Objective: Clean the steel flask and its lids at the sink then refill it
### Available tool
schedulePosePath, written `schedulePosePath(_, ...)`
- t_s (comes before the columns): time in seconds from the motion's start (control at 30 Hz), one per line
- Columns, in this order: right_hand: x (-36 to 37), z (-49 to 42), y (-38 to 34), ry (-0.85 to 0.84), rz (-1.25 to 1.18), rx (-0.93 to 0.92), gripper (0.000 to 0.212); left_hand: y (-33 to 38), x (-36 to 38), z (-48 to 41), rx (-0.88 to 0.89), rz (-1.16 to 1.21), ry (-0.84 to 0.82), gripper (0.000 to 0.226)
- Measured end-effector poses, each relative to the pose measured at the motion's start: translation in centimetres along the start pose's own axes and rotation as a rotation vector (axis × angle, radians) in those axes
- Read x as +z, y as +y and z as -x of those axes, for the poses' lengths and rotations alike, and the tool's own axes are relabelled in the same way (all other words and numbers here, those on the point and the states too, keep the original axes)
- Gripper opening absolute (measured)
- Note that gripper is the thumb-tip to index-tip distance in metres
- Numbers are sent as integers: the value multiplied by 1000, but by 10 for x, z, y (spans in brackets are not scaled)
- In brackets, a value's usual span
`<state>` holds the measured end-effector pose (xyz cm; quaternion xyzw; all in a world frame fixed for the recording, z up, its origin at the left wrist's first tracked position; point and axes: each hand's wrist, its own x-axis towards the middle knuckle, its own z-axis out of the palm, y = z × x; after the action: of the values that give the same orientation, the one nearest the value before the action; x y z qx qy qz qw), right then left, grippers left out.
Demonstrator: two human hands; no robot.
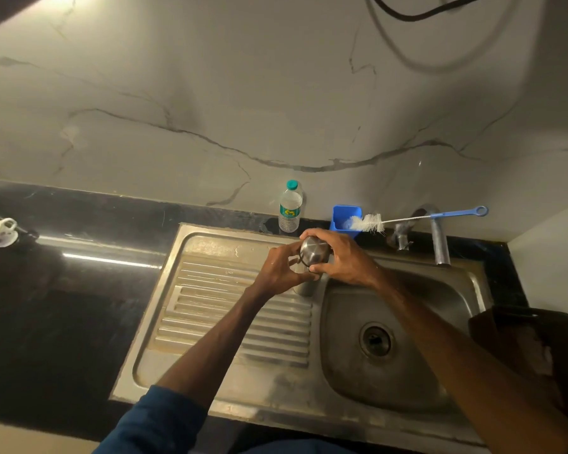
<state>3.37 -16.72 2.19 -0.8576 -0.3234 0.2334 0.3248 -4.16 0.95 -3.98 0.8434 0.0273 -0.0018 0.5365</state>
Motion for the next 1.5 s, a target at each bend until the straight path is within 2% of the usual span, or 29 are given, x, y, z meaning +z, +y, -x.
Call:
schedulePosePath(0.3,42,15,2,329,-93,38,84,5,12,10,105,-20,95,59)
schedulePosePath(0.5,25,14,2,218,-288,29,88,10,16,7,64,-70,190,52)
schedulePosePath(0.6,23,17,3,267,-340,68,95,11,14,0,31,-62,255,54)
schedulePosePath(0.8,33,30,26,352,-474,153,83,4,0,-21,-83,-84,338,64)
schedulePosePath(0.93,38,35,36,365,-522,184,85,2,-7,-32,-94,-92,360,65)
schedulePosePath(1.37,45,37,57,319,-485,271,77,-11,-3,-35,-118,-213,353,72)
schedulePosePath(1.5,45,44,57,306,-448,276,73,-13,-3,-22,-129,-304,347,93)
